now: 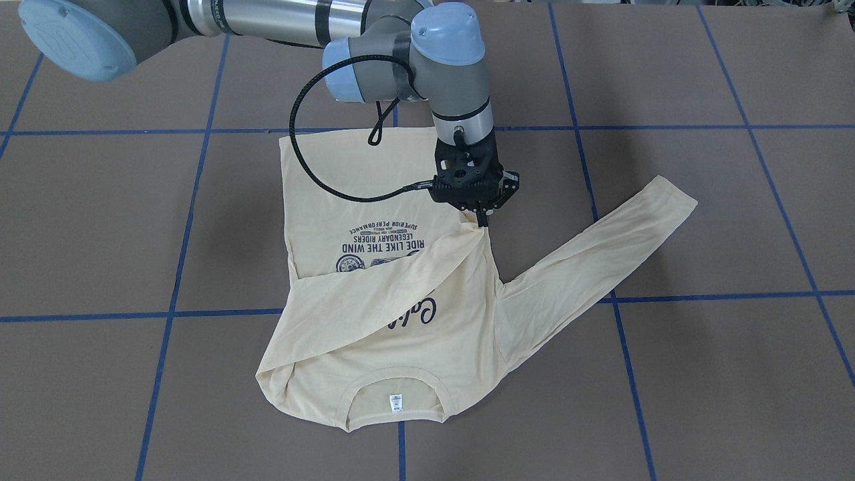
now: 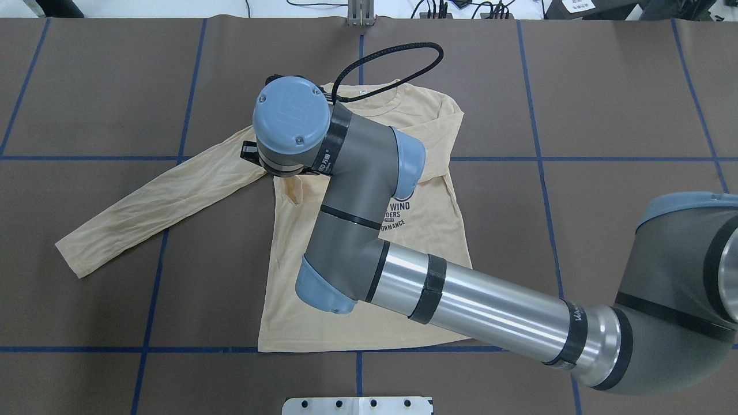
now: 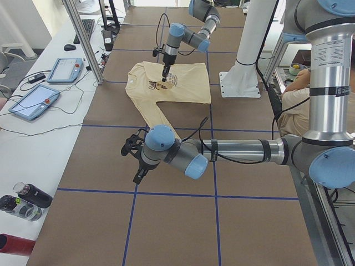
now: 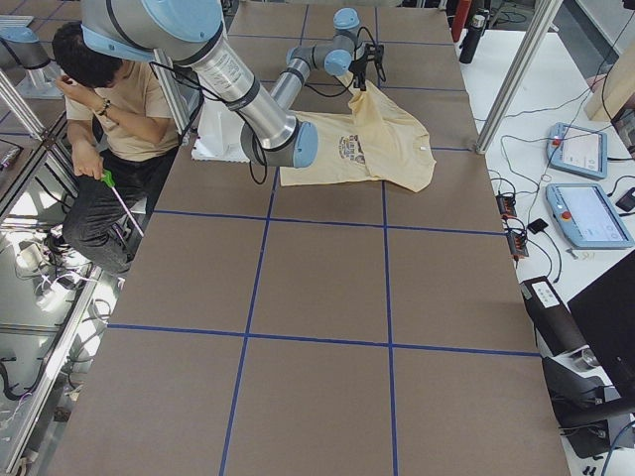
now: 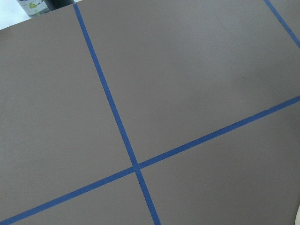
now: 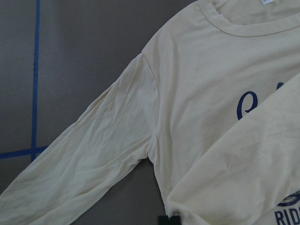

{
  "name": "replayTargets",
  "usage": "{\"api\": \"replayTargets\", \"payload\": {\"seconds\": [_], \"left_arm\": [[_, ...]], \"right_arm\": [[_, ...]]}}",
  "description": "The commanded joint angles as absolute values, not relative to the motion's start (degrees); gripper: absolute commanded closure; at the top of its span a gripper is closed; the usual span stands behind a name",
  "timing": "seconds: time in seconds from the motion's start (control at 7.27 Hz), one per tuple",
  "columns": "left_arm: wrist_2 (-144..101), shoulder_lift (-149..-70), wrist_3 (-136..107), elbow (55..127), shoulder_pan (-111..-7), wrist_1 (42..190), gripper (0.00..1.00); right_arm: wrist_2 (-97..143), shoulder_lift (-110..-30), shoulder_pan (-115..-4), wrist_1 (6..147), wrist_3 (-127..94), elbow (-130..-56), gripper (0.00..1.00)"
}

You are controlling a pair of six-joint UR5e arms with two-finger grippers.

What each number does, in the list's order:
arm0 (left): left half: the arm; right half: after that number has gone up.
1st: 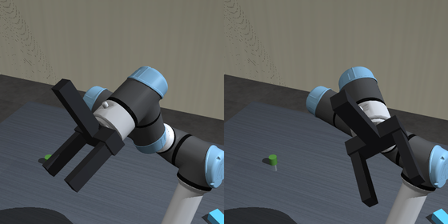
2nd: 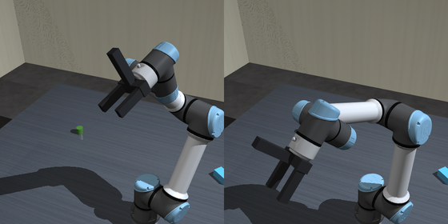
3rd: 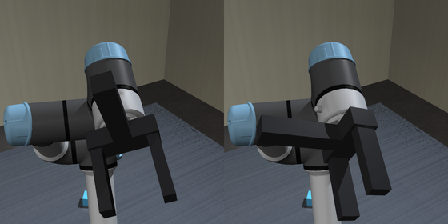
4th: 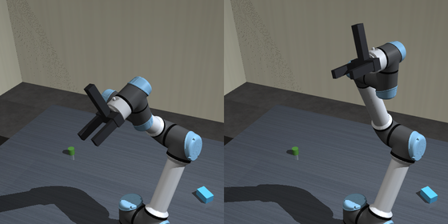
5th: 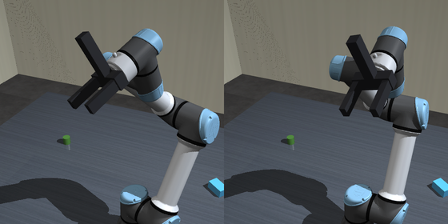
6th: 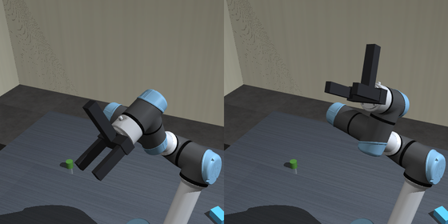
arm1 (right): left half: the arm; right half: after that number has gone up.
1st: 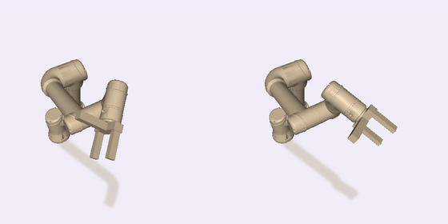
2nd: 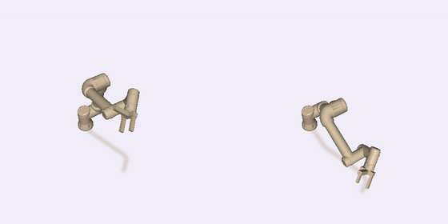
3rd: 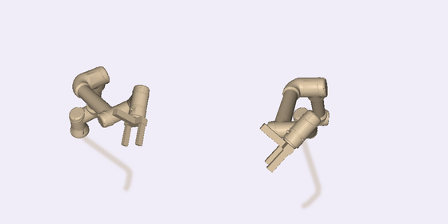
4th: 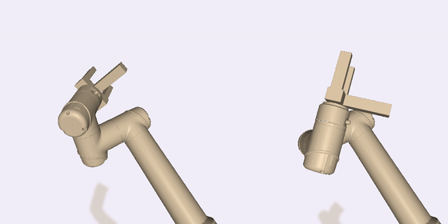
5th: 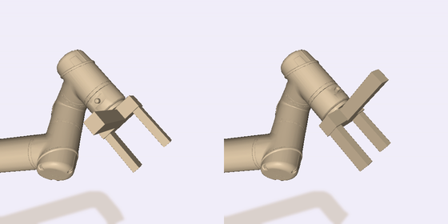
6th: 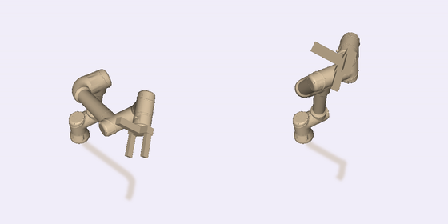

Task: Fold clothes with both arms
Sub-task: 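Carry the held sleeve across the shirt body toward the collar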

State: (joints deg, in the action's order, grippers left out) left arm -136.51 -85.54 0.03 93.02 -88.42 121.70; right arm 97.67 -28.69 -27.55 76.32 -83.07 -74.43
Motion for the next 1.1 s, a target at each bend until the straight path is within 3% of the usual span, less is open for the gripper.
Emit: {"api": "replayTargets", "payload": {"seconds": [0.0, 0.14, 0.28, 0.69, 0.96], "left_arm": [[-136.6, -85.6, -0.3, 93.2, -88.4, 123.6, 0.0], [-136.6, -85.9, -0.4, 93.3, -88.2, 123.7, 0.0], [-136.7, -86.0, -0.8, 93.3, -87.7, 123.8, 0.0], [-143.2, -86.0, -8.2, 93.2, -85.0, 124.9, 0.0], [-140.8, -85.9, -23.9, 93.2, -74.9, 136.8, 0.01]], "right_arm": [[97.4, -25.5, -27.2, 75.8, -85.3, -68.4, 0.66], [97.4, -23.9, -27.1, 75.8, -85.5, -66.7, 0.22], [97.4, -23.0, -27.1, 75.8, -89.1, -66.4, 0.03], [104.4, -25.3, -32.5, 76.5, -92.8, -70.8, 0.02], [113.4, -39.8, -38.6, 76.3, -92.6, -85.9, 0.02]]}}
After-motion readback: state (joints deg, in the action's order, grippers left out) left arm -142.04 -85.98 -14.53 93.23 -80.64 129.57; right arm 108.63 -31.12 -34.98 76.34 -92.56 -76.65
